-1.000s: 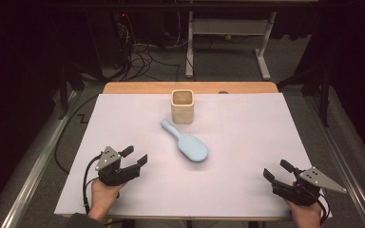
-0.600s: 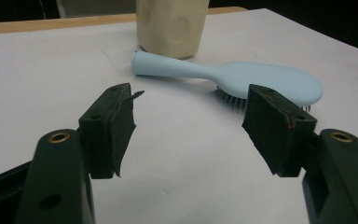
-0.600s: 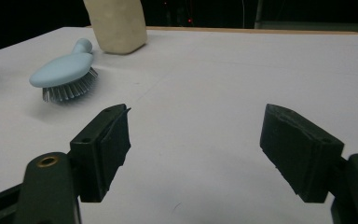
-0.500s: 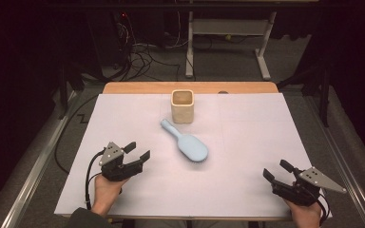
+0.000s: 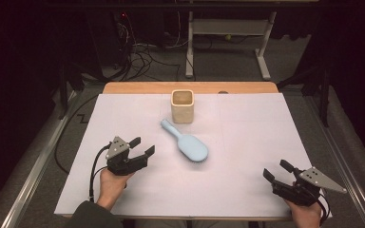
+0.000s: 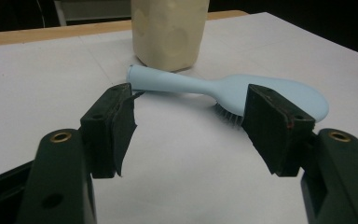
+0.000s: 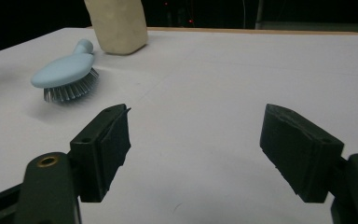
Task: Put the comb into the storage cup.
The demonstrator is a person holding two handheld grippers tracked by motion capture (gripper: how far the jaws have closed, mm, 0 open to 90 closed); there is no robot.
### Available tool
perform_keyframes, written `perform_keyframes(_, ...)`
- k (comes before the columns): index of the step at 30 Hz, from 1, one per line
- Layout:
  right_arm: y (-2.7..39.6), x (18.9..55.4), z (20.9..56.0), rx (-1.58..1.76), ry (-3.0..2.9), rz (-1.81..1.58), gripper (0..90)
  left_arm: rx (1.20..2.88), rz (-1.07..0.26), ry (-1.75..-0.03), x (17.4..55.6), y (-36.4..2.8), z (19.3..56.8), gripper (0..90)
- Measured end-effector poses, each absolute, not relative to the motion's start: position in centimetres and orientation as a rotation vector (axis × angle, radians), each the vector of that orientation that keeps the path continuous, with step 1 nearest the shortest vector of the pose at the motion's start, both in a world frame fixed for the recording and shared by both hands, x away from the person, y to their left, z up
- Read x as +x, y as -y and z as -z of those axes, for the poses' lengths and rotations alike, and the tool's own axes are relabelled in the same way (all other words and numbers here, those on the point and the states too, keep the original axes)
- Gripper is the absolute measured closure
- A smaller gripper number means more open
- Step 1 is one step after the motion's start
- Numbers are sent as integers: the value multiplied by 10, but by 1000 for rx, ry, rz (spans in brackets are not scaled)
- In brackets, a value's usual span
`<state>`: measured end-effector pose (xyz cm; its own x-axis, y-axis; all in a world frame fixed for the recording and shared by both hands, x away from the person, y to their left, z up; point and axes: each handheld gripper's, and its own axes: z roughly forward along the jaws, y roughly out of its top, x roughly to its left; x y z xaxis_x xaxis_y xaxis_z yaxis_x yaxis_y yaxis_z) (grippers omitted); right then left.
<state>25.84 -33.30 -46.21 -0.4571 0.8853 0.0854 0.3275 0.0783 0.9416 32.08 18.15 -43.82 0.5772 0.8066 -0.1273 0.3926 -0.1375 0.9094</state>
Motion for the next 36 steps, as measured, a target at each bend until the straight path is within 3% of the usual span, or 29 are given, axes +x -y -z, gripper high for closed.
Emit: perform_keyframes(36, 334, 258, 462, 1190, -1834, -1390, 245, 1784, -501, -969, 353, -155, 428, 354)
